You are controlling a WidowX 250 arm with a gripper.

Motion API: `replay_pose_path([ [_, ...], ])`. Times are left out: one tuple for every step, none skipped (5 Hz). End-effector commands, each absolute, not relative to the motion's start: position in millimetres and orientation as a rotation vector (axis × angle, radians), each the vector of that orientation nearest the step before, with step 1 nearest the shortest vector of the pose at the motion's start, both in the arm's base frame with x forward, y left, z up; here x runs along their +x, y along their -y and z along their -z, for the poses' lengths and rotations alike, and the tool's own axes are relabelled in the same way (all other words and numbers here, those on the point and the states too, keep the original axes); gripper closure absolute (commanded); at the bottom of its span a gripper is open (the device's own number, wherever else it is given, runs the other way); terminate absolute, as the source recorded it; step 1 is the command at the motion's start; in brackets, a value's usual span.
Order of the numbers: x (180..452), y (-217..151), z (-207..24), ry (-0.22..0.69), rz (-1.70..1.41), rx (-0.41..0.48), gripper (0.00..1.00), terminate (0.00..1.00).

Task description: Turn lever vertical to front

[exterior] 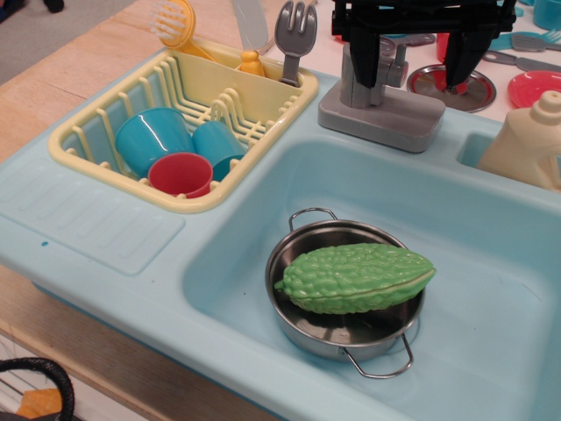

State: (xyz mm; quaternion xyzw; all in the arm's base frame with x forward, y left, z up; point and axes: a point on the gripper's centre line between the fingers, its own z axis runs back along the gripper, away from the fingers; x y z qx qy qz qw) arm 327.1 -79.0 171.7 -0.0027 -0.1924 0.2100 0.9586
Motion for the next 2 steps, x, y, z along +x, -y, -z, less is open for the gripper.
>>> replay_pose_path([
  [340.4,84.2,-188.9,0.439,-0.409,-0.007,0.00,0.00],
  [346.7,85.0,-193.0,0.440,-0.393,0.003,0.00,0.00],
])
